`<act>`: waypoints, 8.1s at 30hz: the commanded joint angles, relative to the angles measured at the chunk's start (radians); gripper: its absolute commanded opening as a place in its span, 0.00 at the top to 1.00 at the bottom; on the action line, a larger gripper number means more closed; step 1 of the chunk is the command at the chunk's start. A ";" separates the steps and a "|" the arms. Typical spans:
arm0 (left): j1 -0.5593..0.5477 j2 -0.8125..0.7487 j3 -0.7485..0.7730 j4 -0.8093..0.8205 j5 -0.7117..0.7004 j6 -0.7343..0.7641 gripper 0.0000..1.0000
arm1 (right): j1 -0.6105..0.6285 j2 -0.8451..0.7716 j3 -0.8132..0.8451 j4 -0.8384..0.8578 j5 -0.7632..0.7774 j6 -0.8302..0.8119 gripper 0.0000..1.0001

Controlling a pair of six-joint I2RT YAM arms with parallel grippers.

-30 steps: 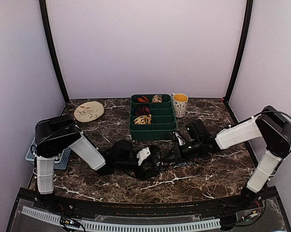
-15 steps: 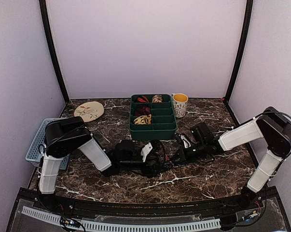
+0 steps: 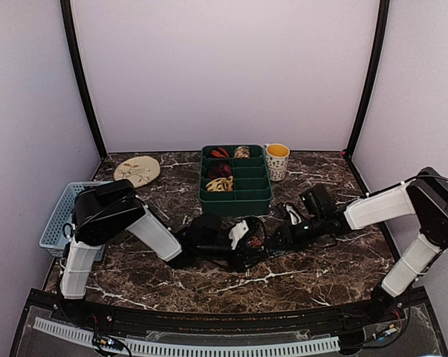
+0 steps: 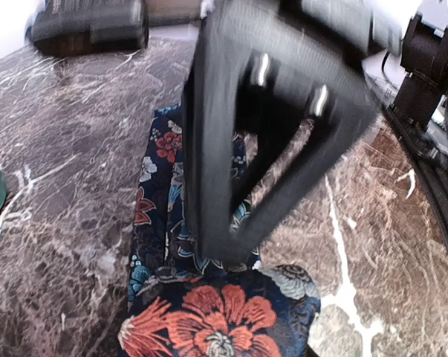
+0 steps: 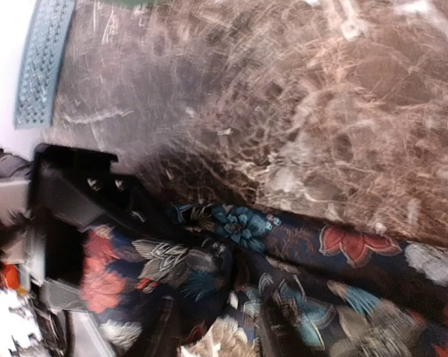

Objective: Roll the ties
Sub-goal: Roll the tie at the center of the board.

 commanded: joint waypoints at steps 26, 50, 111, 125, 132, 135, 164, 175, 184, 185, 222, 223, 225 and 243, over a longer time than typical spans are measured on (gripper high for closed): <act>-0.012 -0.067 0.007 -0.400 -0.110 0.170 0.62 | 0.068 0.091 0.076 -0.029 -0.089 0.109 1.00; 0.003 -0.077 -0.020 -0.032 -0.072 0.121 0.16 | -0.094 0.184 -0.021 0.000 -0.072 0.033 1.00; 0.037 -0.149 -0.162 -0.139 -0.098 0.181 0.72 | -0.064 0.193 -0.060 -0.025 0.029 -0.038 0.93; 0.022 -0.145 -0.135 -0.379 -0.099 0.261 0.70 | -0.066 0.096 0.013 -0.017 -0.070 -0.011 0.59; 0.022 -0.135 -0.116 -0.396 -0.098 0.262 0.69 | -0.027 -0.034 0.047 0.018 -0.168 0.097 0.41; 0.020 -0.133 -0.113 -0.399 -0.099 0.262 0.69 | 0.004 -0.031 0.068 0.029 -0.174 0.126 0.41; 0.022 -0.129 -0.105 -0.334 -0.084 0.272 0.56 | 0.081 0.131 0.080 0.051 -0.101 0.142 1.00; 0.023 -0.151 -0.110 -0.100 -0.087 0.253 0.28 | 0.017 0.120 0.025 0.055 -0.136 0.137 1.00; 0.026 -0.108 -0.092 -0.008 0.023 0.232 0.26 | -0.041 0.151 -0.005 0.037 -0.155 0.109 1.00; 0.027 -0.107 -0.094 0.004 0.025 0.224 0.26 | -0.045 0.156 -0.009 0.036 -0.154 0.105 1.00; 0.055 0.022 0.014 -0.148 0.111 0.124 0.65 | -0.072 -0.042 0.084 -0.036 -0.153 0.073 0.51; 0.055 0.023 0.015 -0.150 0.111 0.125 0.65 | -0.070 -0.047 0.085 -0.032 -0.157 0.076 0.50; 0.055 0.022 0.017 -0.154 0.111 0.126 0.65 | -0.058 -0.053 0.091 -0.031 -0.165 0.079 0.49; 0.055 0.021 0.034 -0.185 0.120 0.146 0.65 | -0.012 0.088 0.095 -0.010 -0.099 0.086 0.91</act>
